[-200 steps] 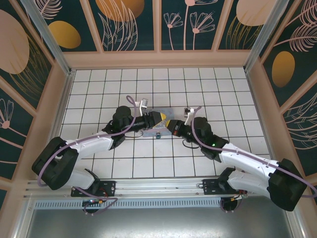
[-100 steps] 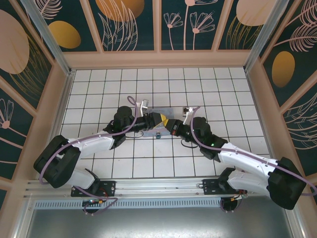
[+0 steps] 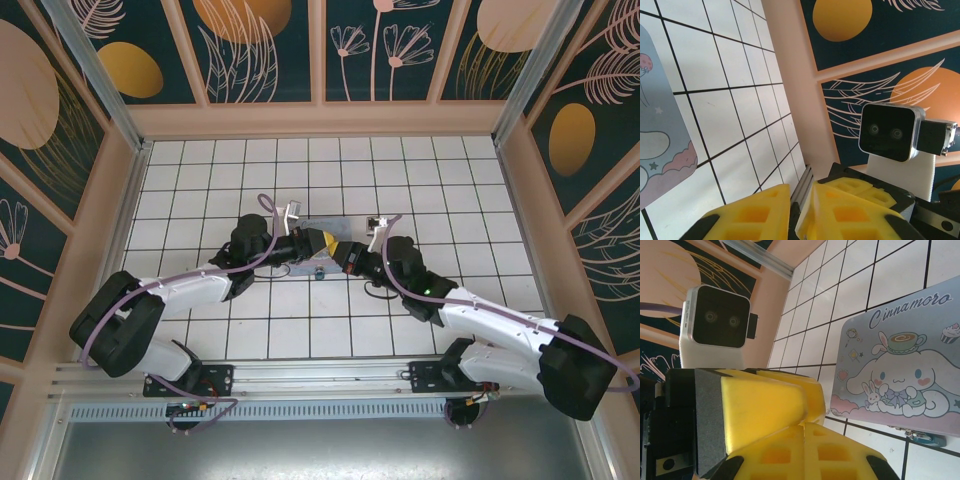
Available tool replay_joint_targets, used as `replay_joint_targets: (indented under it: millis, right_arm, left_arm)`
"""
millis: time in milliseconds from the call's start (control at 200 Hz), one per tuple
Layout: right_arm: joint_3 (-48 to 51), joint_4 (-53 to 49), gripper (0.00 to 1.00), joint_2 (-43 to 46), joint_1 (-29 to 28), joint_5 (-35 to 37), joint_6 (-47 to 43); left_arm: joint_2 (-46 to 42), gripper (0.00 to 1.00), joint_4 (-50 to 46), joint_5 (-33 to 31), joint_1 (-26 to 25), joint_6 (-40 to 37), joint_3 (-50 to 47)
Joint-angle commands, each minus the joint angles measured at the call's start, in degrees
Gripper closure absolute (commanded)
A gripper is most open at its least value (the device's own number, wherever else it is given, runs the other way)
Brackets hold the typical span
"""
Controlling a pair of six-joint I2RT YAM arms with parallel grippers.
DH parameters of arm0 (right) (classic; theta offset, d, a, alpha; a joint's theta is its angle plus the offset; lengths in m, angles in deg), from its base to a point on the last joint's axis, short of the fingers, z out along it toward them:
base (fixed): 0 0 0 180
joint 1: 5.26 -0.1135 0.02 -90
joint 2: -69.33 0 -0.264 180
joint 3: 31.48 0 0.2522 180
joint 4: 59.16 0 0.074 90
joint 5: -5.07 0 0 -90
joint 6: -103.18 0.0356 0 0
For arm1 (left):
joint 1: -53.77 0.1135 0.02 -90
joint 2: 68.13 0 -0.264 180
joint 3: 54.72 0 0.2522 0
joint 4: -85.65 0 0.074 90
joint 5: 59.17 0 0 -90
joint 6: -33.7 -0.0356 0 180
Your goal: Unlock a padlock with a key
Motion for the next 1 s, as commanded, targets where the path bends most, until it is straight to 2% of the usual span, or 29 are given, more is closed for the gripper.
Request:
replay_joint_targets:
  millis: [0,170,345,405,510,556,586,661,796,996]
  right_arm:
    - [-1.9,3.0,1.00,-0.2,-0.5,0.5,0.0]
    - [-2.0,3.5,1.00,-0.9,-0.5,0.8,0.1]
    - [-2.2,3.9,1.00,-1.5,-0.6,1.0,0.3]
    - [-2.1,3.1,1.00,-0.6,-0.6,1.8,0.4]
    - [-1.0,-0.9,0.57,4.1,-0.5,5.3,0.4]
    - [0.1,-2.6,0.45,7.1,-0.4,7.2,0.8]
    - [0.9,-3.7,0.41,9.1,-0.1,8.2,1.0]
    - [3.0,-4.5,0.36,13.1,0.9,9.3,1.7]
    - [7.1,0.1,0.35,16.9,3.0,8.7,2.6]
    - [10.2,16.1,0.38,11.4,3.8,5.0,3.0]
  left_arm:
    - [0.6,0.82,2.0,0.9,-0.1,-0.5,0.6]
    - [0.6,0.86,2.5,1.1,-0.2,-0.3,0.2]
    - [0.3,1.00,2.7,1.3,-0.1,-0.5,-0.2]
    - [0.1,1.00,2.4,0.8,-0.1,-0.8,-0.3]
    - [-0.9,1.00,0.8,-0.7,-0.1,-3.1,0.0]
    - [-1.7,1.00,-0.1,-1.5,-0.1,-4.7,0.4]
    - [-2.2,1.00,-0.9,-2.0,-0.1,-5.9,0.7]
    - [-3.3,1.00,-3.0,-3.3,-0.1,-9.1,1.9]
    - [-4.5,1.00,-4.0,-5.0,-0.1,-14.7,3.7]
    - [-6.6,1.00,-1.2,-7.1,-0.1,-19.6,4.0]
